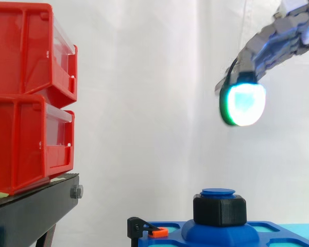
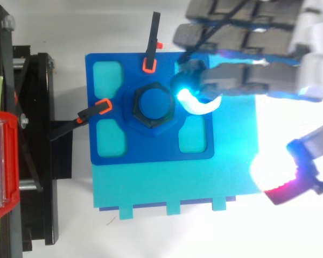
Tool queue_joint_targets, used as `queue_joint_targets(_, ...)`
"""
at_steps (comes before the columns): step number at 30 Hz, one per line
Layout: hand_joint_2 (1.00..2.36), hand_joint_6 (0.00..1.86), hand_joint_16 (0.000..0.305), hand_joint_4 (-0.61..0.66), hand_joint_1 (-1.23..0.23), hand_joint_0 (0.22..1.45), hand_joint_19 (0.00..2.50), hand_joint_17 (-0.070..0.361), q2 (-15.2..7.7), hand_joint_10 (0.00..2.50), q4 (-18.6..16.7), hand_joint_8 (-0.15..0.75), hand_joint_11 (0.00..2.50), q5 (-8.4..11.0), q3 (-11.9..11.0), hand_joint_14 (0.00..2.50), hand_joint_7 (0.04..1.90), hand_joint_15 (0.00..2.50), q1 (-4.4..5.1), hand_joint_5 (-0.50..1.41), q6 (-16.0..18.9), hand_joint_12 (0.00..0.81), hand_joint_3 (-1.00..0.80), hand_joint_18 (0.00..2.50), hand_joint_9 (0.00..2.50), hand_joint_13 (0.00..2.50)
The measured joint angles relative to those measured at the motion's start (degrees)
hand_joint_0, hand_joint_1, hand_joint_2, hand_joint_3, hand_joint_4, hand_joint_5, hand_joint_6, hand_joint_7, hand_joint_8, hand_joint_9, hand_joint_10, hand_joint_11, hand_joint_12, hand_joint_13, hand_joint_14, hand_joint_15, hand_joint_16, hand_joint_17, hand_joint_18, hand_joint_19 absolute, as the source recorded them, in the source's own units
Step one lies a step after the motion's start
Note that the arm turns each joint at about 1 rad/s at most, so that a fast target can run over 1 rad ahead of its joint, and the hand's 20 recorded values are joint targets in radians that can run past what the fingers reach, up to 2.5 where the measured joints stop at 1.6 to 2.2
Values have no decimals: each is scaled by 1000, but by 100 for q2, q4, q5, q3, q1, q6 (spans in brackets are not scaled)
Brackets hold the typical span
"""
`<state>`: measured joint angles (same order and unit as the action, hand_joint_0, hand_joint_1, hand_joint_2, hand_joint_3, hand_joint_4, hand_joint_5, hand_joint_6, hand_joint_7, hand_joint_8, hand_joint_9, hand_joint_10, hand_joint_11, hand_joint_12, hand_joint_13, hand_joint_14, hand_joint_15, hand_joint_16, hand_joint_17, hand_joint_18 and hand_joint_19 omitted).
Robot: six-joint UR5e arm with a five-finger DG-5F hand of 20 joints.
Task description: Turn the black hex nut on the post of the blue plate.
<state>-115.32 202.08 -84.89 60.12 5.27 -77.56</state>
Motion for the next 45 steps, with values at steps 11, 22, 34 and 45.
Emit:
queue_joint_targets(11, 1000, 502, 54, 199, -461, 424, 0, 121, 827, 0, -1287, 229, 0, 20, 1642, 0, 713, 0, -98, -221, 1622, 368, -500, 0, 165, 0)
queue_joint_targets(22, 1000, 501, 55, 127, -431, 426, 0, 125, 852, 0, -1190, 208, 0, -37, 1991, 0, 643, 0, -212, -239, 3329, 370, -500, 0, 60, 0)
queue_joint_targets(34, 1000, 501, 52, 96, -422, 428, 0, 118, 853, 0, -1359, 167, 0, -36, 1994, 0, 593, 0, -206, -249, 3854, 348, -500, 0, 0, 0)
queue_joint_targets(45, 1000, 500, 51, 148, -435, 433, 0, 114, 853, 0, -1398, 169, 0, -19, 1994, 0, 550, 0, -210, -252, 3828, 350, -500, 0, 0, 0)
